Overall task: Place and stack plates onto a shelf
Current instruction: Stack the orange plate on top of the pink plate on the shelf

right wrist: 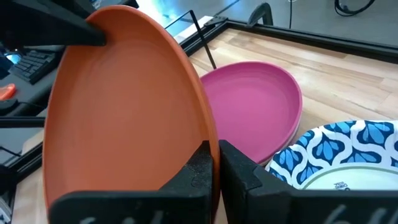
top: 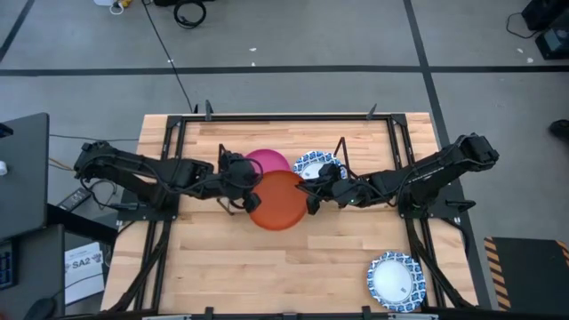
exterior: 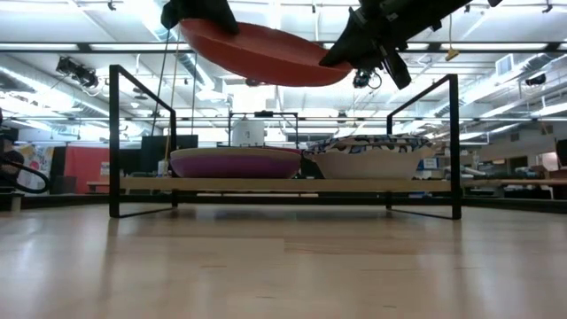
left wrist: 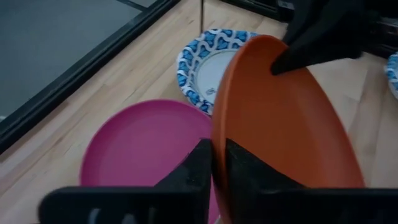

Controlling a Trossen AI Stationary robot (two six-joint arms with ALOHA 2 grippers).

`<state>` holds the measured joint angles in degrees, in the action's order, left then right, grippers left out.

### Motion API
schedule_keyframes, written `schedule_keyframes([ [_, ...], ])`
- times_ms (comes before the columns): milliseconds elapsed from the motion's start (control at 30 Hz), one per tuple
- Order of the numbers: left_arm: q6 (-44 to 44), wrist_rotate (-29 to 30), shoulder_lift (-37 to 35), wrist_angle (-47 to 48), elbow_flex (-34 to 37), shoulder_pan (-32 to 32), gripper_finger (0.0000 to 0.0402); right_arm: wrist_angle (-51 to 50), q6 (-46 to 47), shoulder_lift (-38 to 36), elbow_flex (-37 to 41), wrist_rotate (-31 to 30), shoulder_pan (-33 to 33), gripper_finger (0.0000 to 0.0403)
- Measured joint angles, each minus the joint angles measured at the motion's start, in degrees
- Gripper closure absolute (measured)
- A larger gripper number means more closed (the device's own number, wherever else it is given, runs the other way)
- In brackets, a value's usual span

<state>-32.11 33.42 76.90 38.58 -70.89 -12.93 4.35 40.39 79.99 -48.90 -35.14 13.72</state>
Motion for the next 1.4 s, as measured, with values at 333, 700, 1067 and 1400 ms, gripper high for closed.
schedule_keyframes([
  [333, 0.2, 0.2, 0.0, 0.3, 0.0, 0.1, 0.0378, 0.4, 0.1, 0.0, 0.0, 0.2, 0.0, 0.0374],
  [700, 0.5, -0.4, 0.0, 0.8, 0.1, 0.1, 0.0380, 0.7, 0.1, -0.1, 0.0, 2.4, 0.0, 0.0345],
  [1067, 0.4, -0.7, 0.0, 0.8, 0.1, 0.0, 0.0381, 2.7, -0.4, -0.1, 0.0, 1.9, -0.1, 0.0288],
  [1400, 0.2, -0.7, 0.0, 1.0, 0.1, 0.0, 0.0381, 3.6, -1.9, -0.1, 0.0, 1.8, -0.5, 0.0249],
])
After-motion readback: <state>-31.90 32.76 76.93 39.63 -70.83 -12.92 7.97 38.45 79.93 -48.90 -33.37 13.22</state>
